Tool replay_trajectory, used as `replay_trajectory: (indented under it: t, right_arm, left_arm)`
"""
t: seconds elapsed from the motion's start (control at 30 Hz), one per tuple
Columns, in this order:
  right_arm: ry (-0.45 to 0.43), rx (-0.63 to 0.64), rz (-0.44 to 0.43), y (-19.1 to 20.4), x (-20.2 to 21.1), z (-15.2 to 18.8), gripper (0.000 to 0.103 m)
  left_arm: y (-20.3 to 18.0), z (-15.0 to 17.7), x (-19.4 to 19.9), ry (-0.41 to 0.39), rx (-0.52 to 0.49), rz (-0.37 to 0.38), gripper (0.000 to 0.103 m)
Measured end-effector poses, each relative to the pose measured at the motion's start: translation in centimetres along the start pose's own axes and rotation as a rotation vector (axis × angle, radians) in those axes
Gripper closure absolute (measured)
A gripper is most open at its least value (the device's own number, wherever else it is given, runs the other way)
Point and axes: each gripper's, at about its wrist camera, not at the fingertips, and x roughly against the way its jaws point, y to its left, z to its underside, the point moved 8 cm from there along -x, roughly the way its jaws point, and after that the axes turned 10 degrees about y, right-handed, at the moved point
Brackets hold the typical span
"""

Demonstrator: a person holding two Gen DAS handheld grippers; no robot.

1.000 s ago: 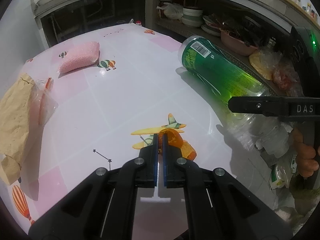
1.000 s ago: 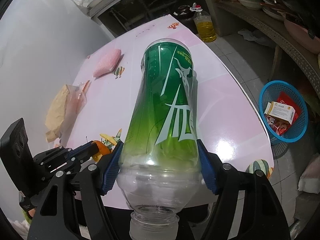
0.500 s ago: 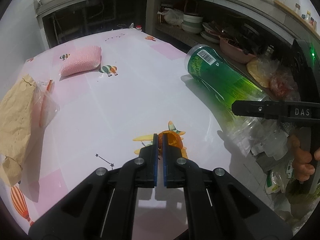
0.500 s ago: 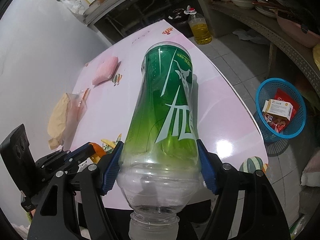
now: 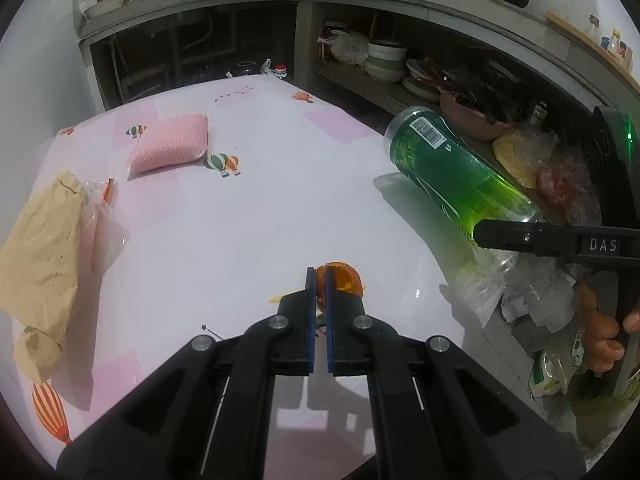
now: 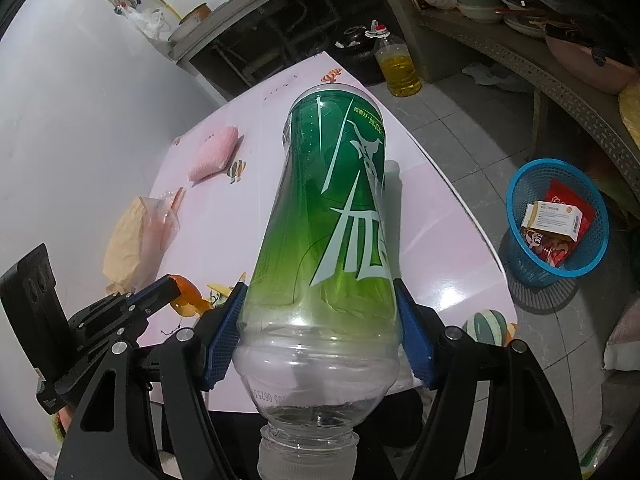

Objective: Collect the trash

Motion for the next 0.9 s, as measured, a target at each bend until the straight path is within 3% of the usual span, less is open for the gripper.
replay_trajectory:
  t: [0.9]
  right_arm:
    - [-0.022, -0.026, -0.009, -0.7, 0.7, 0.2, 0.034]
  left_arm:
    - [-1.0, -1.3, 0.5, -0.021, -0.007, 0.026, 0.101]
